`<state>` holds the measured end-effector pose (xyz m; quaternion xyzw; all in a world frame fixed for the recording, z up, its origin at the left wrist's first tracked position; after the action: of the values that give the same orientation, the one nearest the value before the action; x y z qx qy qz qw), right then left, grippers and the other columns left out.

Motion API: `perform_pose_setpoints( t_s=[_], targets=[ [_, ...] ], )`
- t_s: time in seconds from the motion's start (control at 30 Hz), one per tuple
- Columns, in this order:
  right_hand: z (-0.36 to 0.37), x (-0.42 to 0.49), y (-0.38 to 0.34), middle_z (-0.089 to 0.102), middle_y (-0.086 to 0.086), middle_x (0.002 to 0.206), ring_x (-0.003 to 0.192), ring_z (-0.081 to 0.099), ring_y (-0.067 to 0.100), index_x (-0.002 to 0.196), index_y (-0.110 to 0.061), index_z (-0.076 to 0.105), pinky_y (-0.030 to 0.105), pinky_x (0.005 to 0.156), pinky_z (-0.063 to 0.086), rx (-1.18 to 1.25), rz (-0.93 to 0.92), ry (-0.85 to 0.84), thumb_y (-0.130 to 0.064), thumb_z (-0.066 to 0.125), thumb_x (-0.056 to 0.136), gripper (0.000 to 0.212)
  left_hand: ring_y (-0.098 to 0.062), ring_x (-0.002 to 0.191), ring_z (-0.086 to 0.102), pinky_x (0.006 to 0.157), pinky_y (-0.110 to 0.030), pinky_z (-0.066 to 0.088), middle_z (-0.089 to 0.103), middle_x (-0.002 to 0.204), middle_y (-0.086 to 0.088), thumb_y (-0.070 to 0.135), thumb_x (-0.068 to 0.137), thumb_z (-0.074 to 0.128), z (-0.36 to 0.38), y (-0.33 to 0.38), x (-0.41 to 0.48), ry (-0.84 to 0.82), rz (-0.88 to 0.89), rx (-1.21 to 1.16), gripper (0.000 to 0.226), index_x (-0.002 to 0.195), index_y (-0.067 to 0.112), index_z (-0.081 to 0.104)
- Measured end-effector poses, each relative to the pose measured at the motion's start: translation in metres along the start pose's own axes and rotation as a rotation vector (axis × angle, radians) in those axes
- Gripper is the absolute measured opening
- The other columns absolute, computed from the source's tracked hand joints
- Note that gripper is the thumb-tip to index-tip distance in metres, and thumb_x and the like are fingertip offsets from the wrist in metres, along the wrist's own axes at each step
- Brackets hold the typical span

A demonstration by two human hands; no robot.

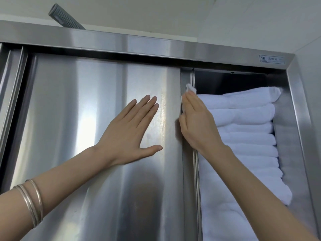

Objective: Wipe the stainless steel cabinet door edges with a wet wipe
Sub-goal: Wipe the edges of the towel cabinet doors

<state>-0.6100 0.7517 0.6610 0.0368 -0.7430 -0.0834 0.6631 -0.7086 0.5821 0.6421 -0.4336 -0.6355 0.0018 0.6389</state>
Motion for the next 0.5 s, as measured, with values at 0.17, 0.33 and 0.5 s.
perform_pose_setpoints(
  t_s=[0.17, 0.33, 0.5],
  targets=[
    [-0.005, 0.05, 0.006, 0.041, 0.023, 0.14, 0.131, 0.036, 0.033, 0.131, 0.01, 0.042, 0.033, 0.109, 0.023, -0.041, 0.05, -0.068, 0.0, 0.04, 0.093, 0.039, -0.023, 0.15, 0.008, 0.121, -0.043, 0.009, 0.013, 0.162, -0.009, 0.071, 0.086, 0.031, 0.002, 0.0, 0.002, -0.004, 0.012, -0.005, 0.095, 0.153, 0.005, 0.019],
    [0.001, -0.001, -0.004, 0.023, 0.019, 0.152, 0.142, 0.02, 0.028, 0.142, 0.007, 0.026, 0.03, 0.114, 0.011, -0.017, 0.068, -0.09, -0.003, 0.038, 0.095, 0.05, -0.024, 0.15, 0.008, 0.121, -0.044, 0.01, 0.012, 0.162, -0.01, 0.064, 0.091, 0.03, 0.002, 0.006, -0.003, -0.002, 0.023, 0.002, 0.088, 0.153, 0.002, 0.018],
    [0.003, -0.112, -0.015, 0.039, 0.025, 0.14, 0.131, 0.039, 0.036, 0.129, 0.012, 0.046, 0.04, 0.109, 0.031, 0.107, 0.026, -0.119, 0.021, 0.049, 0.081, 0.049, -0.026, 0.15, 0.01, 0.12, -0.047, 0.015, 0.013, 0.161, -0.013, 0.054, 0.093, 0.038, 0.016, 0.056, -0.057, -0.022, 0.13, -0.067, 0.082, 0.151, -0.001, 0.021]
  ],
)
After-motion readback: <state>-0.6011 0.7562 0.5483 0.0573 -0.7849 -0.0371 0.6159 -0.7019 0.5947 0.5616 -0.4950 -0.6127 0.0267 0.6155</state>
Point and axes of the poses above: each hand's wrist, its own x-axis towards the middle knuckle, its own z-axis out of the palm, y = z × x, the point moved 1 cm from there along x, towards the middle knuckle
